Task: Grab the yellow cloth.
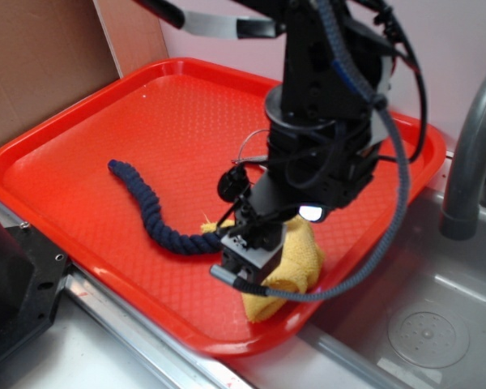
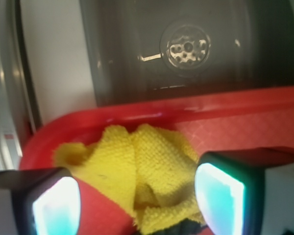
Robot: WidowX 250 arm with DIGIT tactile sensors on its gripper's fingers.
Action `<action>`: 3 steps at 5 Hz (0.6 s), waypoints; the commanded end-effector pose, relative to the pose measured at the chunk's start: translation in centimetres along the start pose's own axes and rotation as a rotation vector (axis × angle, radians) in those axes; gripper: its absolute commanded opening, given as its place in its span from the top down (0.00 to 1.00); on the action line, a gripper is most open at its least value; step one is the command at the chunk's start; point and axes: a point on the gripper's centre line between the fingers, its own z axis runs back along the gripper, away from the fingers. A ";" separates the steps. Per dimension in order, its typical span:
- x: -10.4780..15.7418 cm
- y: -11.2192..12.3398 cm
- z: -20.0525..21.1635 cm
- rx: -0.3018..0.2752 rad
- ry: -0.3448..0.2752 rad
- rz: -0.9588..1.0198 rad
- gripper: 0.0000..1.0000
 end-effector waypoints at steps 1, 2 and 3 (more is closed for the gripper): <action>1.0 -0.8 -3.3 -0.096 0.007 -0.045 0.00; 0.8 -1.5 -2.6 -0.090 -0.002 -0.065 0.00; -0.2 -2.2 -1.6 -0.079 -0.052 -0.041 1.00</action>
